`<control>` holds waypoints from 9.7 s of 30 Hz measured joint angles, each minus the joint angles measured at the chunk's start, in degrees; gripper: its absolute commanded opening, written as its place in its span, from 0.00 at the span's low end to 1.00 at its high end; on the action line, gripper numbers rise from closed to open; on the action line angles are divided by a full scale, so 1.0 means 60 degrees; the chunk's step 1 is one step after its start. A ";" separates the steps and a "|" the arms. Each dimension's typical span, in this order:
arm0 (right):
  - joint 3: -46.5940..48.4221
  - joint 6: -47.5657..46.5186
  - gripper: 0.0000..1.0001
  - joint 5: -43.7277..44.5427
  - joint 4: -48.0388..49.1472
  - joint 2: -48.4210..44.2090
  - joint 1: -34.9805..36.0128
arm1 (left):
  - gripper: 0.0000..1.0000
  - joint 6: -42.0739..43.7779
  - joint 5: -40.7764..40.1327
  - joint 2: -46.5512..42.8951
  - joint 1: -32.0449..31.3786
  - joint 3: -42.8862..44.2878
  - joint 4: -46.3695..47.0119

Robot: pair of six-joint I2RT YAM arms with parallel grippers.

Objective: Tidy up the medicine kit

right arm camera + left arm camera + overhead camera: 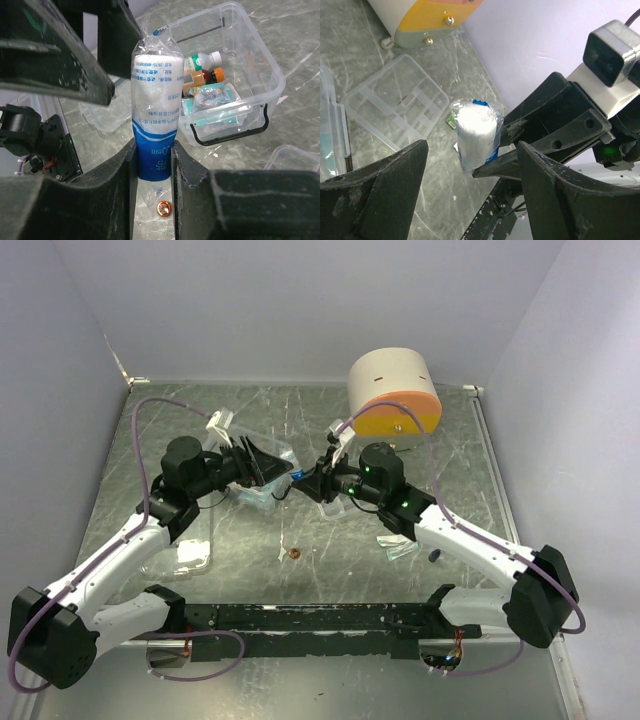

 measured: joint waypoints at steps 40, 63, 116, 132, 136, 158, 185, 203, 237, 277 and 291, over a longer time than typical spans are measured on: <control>-0.0138 0.0211 0.59 0.0681 0.0149 -0.0197 -0.0022 | 0.34 -0.1315 -0.4404 -0.0419 0.0066 0.0091 -0.1774; -0.1107 0.0685 0.59 0.1781 -0.0237 -0.1457 -0.0022 | 0.36 -0.1013 -0.6805 0.4218 0.1082 0.2725 -0.3111; -0.1242 0.1126 0.59 0.1814 -0.0193 -0.0772 -0.0022 | 0.48 0.0510 -0.8863 0.5792 0.1220 0.2772 -0.2029; -0.1242 0.1282 0.59 0.1694 -0.0153 -0.0525 -0.0022 | 0.27 0.2051 -0.9154 0.7191 0.1220 0.3198 -0.1126; -0.1242 0.1311 0.59 0.1694 -0.0153 -0.0525 -0.0022 | 0.27 0.2058 -0.9154 0.7482 0.1220 0.3198 -0.1115; -0.1242 0.1384 0.59 0.1661 -0.0149 -0.0466 -0.0022 | 0.24 0.2339 -0.8980 0.8171 0.1220 0.3468 -0.1049; -0.0980 0.2102 0.58 0.3257 -0.0841 -0.0463 -0.0018 | 0.47 0.2546 -0.8597 0.5719 0.1257 0.3956 -0.1989; -0.0557 0.2750 0.59 0.5898 -0.3351 -0.0142 -0.0040 | 0.93 0.3016 -0.6298 -0.0696 0.1260 0.1719 -0.3982; -0.1647 0.2346 0.97 0.4441 -0.5490 0.0510 -0.5056 | 0.91 0.3872 -0.2692 -0.2266 0.1260 0.0616 -0.2171; -0.2065 0.1362 0.78 0.2867 -0.4269 0.1486 -0.5377 | 0.91 0.3978 -0.2310 -0.2240 0.1260 0.0532 -0.1978; -0.1078 0.1555 0.84 0.3938 -0.5107 0.2473 -0.4972 | 0.91 0.3982 -0.2310 -0.2240 0.1260 0.0528 -0.1978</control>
